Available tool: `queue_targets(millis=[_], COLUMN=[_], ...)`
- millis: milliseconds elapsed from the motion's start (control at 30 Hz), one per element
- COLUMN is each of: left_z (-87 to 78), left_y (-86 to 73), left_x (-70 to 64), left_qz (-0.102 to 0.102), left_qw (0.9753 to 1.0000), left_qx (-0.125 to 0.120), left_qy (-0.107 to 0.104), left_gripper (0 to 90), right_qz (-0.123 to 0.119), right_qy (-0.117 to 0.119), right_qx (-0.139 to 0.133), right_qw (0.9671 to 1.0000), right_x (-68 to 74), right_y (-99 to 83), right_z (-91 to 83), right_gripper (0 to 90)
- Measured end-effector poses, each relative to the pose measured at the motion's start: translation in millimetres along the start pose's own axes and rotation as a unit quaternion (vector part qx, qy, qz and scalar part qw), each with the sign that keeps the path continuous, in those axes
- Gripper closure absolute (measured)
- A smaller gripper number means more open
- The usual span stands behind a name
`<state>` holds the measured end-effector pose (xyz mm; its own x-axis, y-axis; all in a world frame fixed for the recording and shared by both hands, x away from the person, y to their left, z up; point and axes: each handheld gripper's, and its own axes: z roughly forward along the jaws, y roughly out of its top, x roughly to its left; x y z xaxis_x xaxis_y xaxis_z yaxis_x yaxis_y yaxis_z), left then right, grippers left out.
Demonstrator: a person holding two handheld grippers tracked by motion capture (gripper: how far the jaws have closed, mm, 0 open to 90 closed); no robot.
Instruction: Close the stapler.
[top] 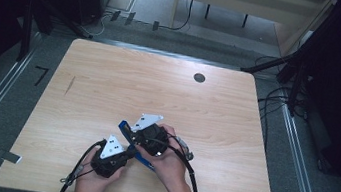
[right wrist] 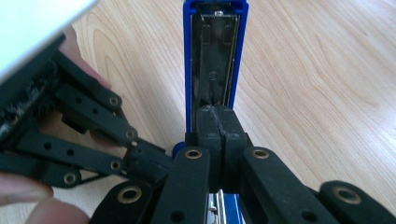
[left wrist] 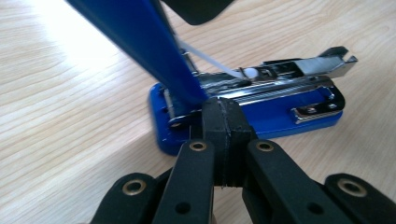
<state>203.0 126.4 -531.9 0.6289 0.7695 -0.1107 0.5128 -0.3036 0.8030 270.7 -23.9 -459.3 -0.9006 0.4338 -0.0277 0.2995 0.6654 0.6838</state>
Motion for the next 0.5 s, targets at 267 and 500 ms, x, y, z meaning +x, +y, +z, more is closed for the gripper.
queue_targets(millis=[267, 500], left_z=[5.5, 9.1], left_y=[1.8, 3.2], left_x=[-9.5, -13.0], left_qz=[0.013, 0.027], left_qw=[0.9999, 0.9995], left_qx=[0.009, 0.014], left_qy=[-0.002, 0.003], left_gripper=[90.0, 90.0], right_qz=[0.006, 0.014], right_qy=[-0.002, -0.003], right_qx=[-0.008, -0.013], right_qw=[1.0, 0.9998], right_x=[0.0, -0.8], right_y=[-5.9, -14.8], right_z=[-8.2, -15.2], right_gripper=[90.0, 90.0])
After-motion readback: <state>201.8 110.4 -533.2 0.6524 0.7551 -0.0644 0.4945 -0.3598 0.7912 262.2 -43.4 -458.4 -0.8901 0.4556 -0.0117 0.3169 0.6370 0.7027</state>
